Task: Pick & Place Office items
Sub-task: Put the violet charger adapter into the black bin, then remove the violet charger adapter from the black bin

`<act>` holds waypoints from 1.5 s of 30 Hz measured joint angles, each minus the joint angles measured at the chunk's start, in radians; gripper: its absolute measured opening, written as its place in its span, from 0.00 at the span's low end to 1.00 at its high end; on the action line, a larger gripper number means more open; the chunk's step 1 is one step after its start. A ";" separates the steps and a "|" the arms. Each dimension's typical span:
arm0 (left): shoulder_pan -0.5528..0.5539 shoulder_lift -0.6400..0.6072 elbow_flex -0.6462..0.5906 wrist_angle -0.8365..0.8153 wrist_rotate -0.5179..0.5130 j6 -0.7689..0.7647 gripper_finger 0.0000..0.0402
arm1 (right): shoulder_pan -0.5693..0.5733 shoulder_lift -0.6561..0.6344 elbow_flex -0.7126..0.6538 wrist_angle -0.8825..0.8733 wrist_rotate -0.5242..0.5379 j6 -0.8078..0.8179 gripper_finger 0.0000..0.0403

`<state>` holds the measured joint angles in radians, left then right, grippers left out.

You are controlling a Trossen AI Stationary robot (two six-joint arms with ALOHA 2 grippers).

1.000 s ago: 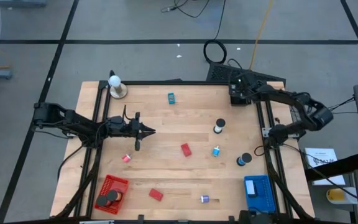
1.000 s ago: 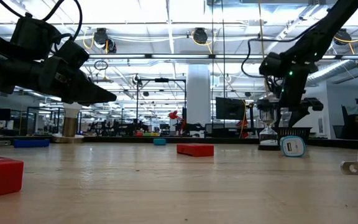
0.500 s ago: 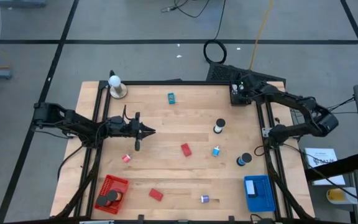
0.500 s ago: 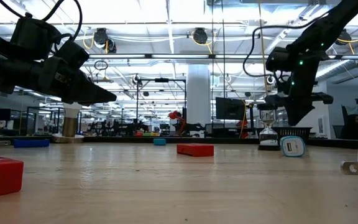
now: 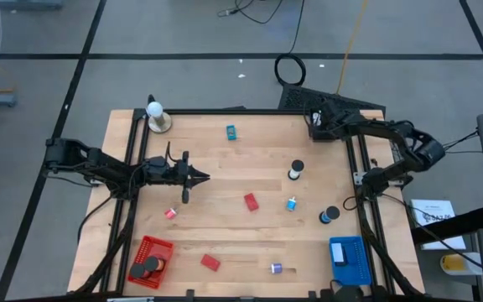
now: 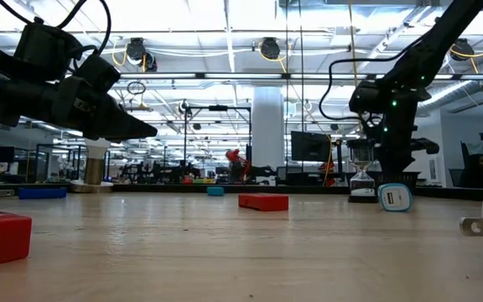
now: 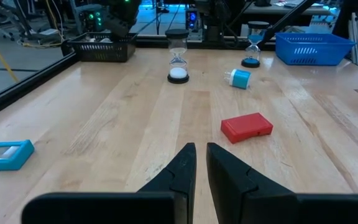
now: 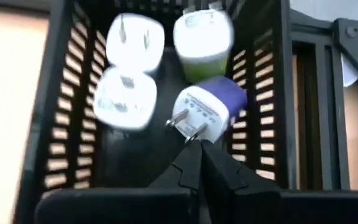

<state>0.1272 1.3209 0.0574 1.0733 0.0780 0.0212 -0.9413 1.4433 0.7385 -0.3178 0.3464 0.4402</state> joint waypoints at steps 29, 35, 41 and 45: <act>0.000 0.000 0.000 0.000 -0.001 0.000 0.12 | 0.000 -0.090 0.000 -0.069 -0.055 0.023 0.31; 0.000 0.000 0.000 0.000 0.000 0.000 0.12 | 0.000 -0.018 0.000 -0.052 -0.016 0.024 0.45; 0.000 0.000 0.000 0.000 0.000 0.000 0.12 | 0.000 0.034 0.000 -0.011 -0.007 0.023 0.47; 0.000 0.000 0.000 0.000 0.000 0.000 0.12 | -0.001 0.043 0.001 0.003 -0.027 0.026 0.41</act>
<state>0.1276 1.3212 0.0574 1.0737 0.0776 0.0212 -0.9422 1.4866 0.7391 -0.3145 0.3194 0.4657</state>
